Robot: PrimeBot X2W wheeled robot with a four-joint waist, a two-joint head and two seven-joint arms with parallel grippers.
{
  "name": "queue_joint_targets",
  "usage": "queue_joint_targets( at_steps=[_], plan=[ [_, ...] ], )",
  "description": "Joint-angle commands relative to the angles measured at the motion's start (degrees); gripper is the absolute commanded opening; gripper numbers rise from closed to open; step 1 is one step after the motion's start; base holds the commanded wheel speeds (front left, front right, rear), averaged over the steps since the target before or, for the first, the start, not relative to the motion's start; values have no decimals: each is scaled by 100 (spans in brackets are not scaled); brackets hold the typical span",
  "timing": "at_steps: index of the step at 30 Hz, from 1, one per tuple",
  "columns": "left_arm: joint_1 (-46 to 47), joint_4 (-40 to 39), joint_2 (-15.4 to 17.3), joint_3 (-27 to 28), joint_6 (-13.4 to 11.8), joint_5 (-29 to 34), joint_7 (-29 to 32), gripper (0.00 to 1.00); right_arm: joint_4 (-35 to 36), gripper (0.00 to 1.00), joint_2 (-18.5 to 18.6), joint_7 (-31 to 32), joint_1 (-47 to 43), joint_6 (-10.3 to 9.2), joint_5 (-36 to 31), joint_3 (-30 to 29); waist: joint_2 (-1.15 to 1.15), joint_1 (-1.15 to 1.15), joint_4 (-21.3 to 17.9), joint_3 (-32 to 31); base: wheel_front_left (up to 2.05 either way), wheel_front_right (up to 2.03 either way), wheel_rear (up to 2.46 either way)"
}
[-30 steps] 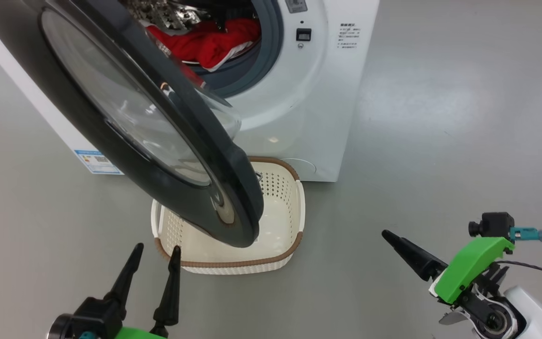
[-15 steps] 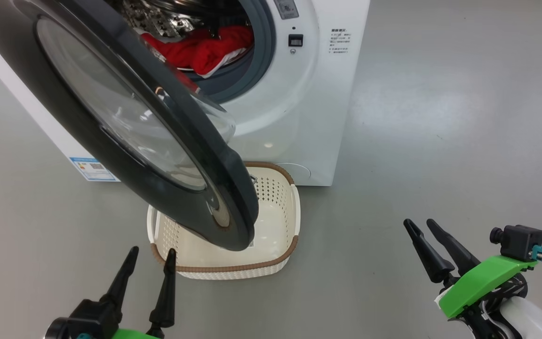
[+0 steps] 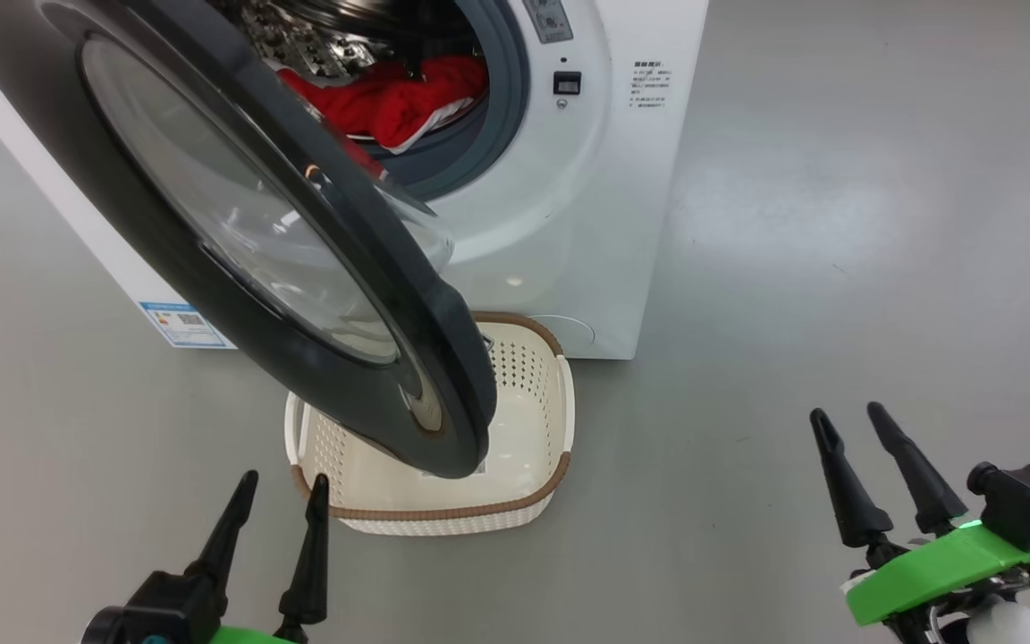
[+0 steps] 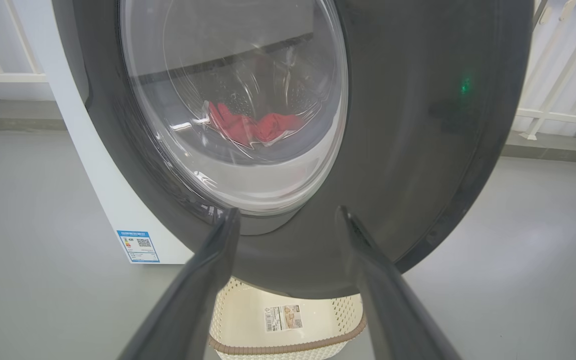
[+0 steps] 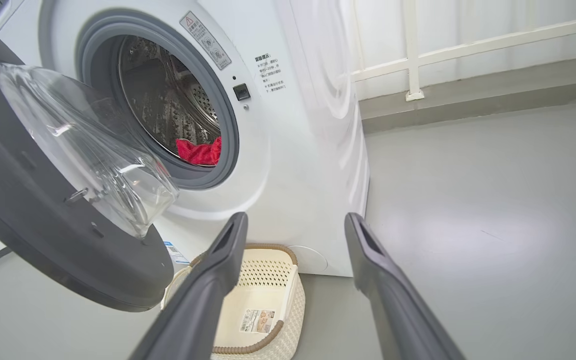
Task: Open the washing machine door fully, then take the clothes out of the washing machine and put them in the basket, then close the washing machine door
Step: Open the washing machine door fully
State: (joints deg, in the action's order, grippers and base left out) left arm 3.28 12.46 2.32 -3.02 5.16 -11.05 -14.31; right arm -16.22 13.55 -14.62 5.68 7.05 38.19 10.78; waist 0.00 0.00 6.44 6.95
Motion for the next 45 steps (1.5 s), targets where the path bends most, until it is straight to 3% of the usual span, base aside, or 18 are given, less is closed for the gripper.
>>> queue_joint_targets(
  at_steps=[1,7,13,41,42,43,44,45],
  plan=[
    [-13,-129,55,212,19,32,-69,100,256,100,-71,-37,-136,44,-369,-178,0,0,19,-19,0,0,0],
    [-67,-155,55,229,6,35,-69,100,615,100,-522,-37,-550,44,-952,-903,0,0,35,-68,0,0,0],
    [-99,-168,55,248,10,37,-69,100,719,100,-709,-38,-809,44,-1234,-1268,0,0,31,-91,0,0,0],
    [-130,-167,55,149,-15,-1,-69,100,646,100,-776,-38,-833,44,-1400,-1164,0,0,116,-109,0,0,0],
    [-130,-167,55,142,-19,-8,-69,100,653,48,-765,-38,-804,44,-1360,-1119,0,0,124,-106,0,0,0],
    [-131,-168,55,134,-23,-17,-69,100,655,35,-760,-38,-771,44,-1303,-1079,0,0,134,-102,0,0,0],
    [-133,-169,55,125,-27,-25,-69,100,658,0,-756,-38,-730,44,-1233,-1035,0,0,144,-100,0,0,0],
    [-135,-172,55,117,-31,-35,-69,100,659,0,-743,-38,-682,44,-1170,-980,0,0,155,-98,0,0,0]
  ],
)
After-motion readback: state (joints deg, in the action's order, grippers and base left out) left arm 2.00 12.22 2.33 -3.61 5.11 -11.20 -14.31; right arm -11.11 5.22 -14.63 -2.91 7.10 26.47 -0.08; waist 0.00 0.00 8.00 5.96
